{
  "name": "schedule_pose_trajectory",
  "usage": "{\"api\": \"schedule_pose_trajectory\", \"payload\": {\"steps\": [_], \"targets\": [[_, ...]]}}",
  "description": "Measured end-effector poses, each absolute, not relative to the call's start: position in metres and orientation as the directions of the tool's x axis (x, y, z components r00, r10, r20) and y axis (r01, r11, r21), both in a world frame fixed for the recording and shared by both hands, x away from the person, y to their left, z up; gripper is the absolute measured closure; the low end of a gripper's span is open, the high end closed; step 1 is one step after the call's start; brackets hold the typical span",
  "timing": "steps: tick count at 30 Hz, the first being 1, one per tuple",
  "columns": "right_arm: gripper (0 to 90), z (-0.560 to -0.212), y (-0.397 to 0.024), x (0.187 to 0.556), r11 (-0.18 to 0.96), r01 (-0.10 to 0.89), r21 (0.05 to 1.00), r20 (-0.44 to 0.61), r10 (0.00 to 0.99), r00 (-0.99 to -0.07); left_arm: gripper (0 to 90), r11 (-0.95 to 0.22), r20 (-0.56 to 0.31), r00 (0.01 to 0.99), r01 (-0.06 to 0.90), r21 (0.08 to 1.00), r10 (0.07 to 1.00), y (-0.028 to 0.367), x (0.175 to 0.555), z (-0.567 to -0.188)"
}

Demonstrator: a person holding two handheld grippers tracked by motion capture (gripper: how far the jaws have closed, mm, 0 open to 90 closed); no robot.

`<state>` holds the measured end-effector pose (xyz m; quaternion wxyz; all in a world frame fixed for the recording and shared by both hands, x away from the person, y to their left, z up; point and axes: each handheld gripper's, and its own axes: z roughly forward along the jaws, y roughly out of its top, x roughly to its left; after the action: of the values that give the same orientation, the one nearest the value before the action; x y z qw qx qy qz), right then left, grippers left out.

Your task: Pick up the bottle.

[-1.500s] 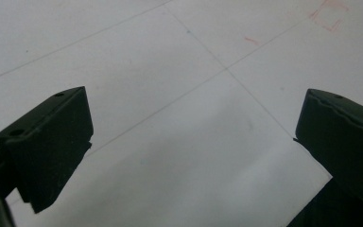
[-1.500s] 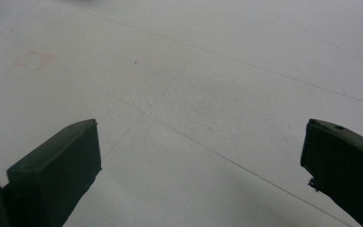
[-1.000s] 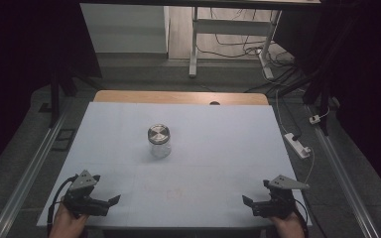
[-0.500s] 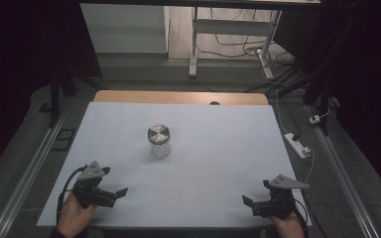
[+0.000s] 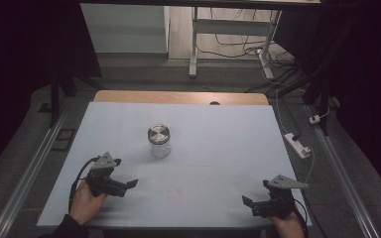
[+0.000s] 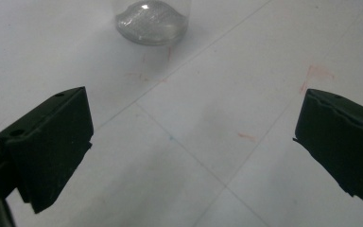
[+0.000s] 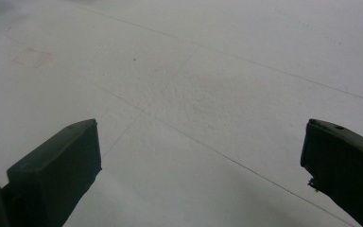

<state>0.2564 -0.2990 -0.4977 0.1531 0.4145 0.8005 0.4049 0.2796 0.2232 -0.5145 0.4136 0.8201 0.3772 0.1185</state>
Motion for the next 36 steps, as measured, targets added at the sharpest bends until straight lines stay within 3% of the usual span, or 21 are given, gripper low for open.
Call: {"api": "schedule_pose_trajectory", "payload": {"steps": [36], "targets": [[0.0, -0.498, -0.299, 0.257, 0.328, 0.540, 0.775, 0.093, 0.786, -0.612, 0.0, -0.405, -0.074, 0.690, 0.504, 0.762, 0.720, 0.180, 0.358, -0.510]]}}
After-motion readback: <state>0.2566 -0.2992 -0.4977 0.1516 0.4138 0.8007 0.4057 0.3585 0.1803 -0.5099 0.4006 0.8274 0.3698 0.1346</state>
